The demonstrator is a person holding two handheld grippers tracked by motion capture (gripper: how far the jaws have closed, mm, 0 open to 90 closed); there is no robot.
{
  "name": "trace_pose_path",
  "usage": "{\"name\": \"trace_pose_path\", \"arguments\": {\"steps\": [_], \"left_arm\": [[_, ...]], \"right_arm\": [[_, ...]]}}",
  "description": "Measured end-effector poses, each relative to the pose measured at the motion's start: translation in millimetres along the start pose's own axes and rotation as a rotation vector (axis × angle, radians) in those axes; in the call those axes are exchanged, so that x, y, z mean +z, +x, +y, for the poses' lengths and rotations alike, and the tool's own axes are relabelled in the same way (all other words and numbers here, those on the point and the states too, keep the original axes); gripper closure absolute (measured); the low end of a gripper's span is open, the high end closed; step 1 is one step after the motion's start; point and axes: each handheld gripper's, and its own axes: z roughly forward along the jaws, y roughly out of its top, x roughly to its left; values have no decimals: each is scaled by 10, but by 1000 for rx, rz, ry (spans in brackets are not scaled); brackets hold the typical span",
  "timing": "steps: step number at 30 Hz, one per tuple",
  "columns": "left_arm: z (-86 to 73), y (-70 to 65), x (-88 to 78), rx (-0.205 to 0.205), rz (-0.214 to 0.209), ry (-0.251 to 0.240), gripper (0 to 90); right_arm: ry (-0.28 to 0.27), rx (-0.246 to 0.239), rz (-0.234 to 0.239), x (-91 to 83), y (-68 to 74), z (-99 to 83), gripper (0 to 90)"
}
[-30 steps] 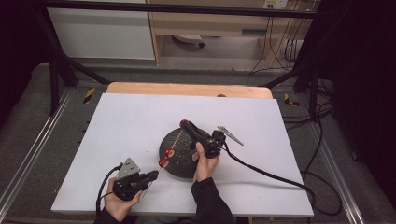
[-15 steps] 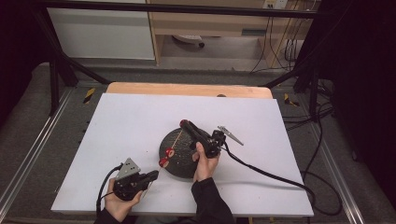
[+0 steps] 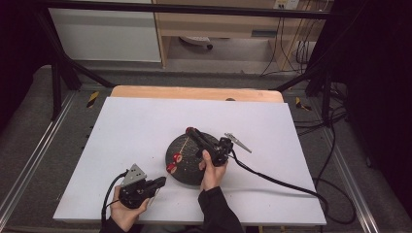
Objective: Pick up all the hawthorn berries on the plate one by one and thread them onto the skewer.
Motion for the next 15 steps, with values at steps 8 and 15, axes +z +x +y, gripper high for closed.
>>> {"name": "trace_pose_path", "arguments": {"steps": [8, 15], "left_arm": [[12, -23, 16, -20, 23, -7, 884], [9, -62, 14, -14, 30, -25, 885]], "right_arm": [[4, 1, 0, -9, -11, -72, 624], [-3, 7, 2, -31, 10, -103, 625]]}}
